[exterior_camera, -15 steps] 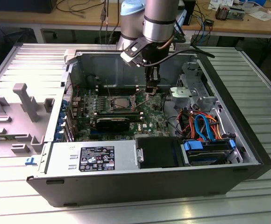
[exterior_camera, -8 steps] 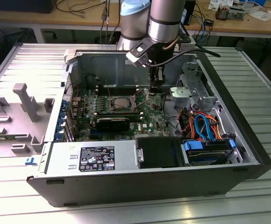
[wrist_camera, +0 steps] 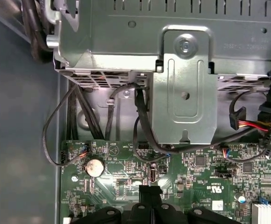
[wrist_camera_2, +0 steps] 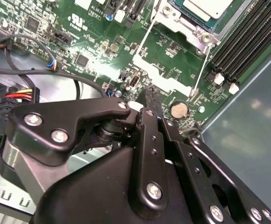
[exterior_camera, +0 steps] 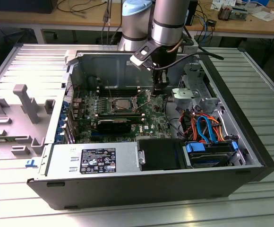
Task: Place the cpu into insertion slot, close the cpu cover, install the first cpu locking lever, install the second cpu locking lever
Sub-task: 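Close the cpu cover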
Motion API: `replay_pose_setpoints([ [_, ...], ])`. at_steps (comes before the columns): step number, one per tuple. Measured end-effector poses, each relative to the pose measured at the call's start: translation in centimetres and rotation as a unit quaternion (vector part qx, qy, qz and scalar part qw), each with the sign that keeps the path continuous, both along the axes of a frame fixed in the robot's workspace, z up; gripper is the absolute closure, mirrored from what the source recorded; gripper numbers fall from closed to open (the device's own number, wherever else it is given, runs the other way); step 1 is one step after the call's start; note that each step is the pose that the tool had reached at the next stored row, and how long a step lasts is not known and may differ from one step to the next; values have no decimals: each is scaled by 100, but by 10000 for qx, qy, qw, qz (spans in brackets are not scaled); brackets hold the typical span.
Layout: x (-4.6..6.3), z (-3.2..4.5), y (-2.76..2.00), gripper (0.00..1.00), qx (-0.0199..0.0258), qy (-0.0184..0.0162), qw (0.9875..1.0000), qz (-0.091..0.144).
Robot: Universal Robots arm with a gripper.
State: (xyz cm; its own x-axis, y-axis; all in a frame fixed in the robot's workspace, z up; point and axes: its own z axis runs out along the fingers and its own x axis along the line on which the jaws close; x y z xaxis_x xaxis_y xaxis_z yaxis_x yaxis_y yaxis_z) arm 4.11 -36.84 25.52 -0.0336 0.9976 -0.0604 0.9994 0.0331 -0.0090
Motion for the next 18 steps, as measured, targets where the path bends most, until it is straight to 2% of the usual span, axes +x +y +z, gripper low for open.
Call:
replay_pose_setpoints([
  [4, 1, -40, 21, 89, -1, 0, 9995, 326],
  [6, 0, -53, 23, 89, 1, 0, 9992, 407],
  [11, -55, -70, 24, 89, 45, -2, 9990, 436],
  [18, -97, -72, 23, 89, 51, -2, 9990, 437],
])
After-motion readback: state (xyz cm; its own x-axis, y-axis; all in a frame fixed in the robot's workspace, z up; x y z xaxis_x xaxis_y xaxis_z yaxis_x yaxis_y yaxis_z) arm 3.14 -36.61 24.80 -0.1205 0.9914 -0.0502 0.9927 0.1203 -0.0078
